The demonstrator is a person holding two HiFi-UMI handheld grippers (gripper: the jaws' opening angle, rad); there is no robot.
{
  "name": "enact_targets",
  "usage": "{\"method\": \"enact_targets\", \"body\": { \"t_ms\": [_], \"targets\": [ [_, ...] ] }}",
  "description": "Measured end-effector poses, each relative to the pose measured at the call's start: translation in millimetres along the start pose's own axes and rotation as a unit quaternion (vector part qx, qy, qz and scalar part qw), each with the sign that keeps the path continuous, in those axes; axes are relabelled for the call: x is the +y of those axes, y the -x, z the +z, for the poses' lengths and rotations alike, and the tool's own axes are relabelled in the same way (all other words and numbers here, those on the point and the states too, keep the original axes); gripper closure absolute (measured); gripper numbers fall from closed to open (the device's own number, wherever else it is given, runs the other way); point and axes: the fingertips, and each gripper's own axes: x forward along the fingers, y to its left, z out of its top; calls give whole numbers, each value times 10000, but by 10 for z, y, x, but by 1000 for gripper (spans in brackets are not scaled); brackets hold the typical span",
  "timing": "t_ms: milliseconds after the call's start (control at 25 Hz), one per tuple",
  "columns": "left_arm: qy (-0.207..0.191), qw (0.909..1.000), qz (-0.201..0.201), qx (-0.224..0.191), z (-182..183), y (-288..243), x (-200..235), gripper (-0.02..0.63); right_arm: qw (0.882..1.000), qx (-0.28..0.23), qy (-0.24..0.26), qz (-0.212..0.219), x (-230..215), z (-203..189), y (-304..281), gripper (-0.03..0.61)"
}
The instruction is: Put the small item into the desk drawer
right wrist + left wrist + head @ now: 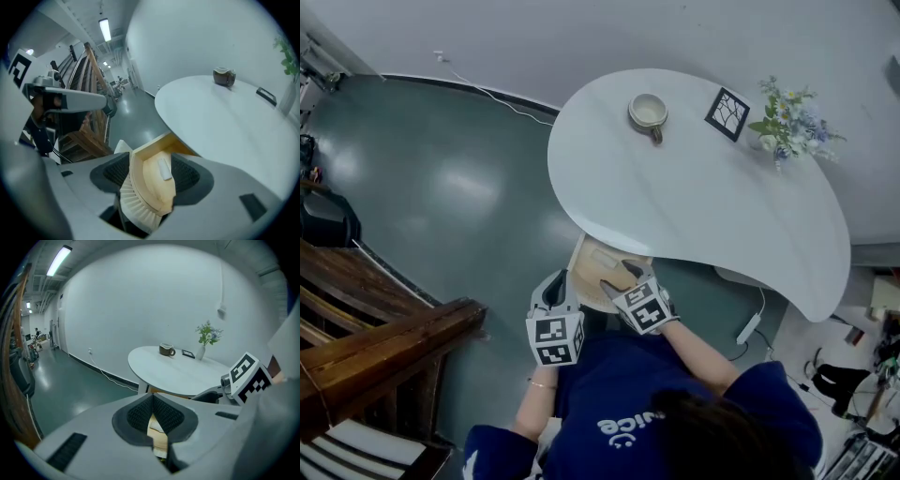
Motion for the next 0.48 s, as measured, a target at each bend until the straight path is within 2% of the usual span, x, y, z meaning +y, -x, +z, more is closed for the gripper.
{"method": "enact_targets", "body": {
  "t_ms": [480],
  "targets": [
    [-269, 9990, -222, -270, 268, -47, 4, 610, 9961, -702, -187, -500, -95, 301, 451, 293]
  ]
}}
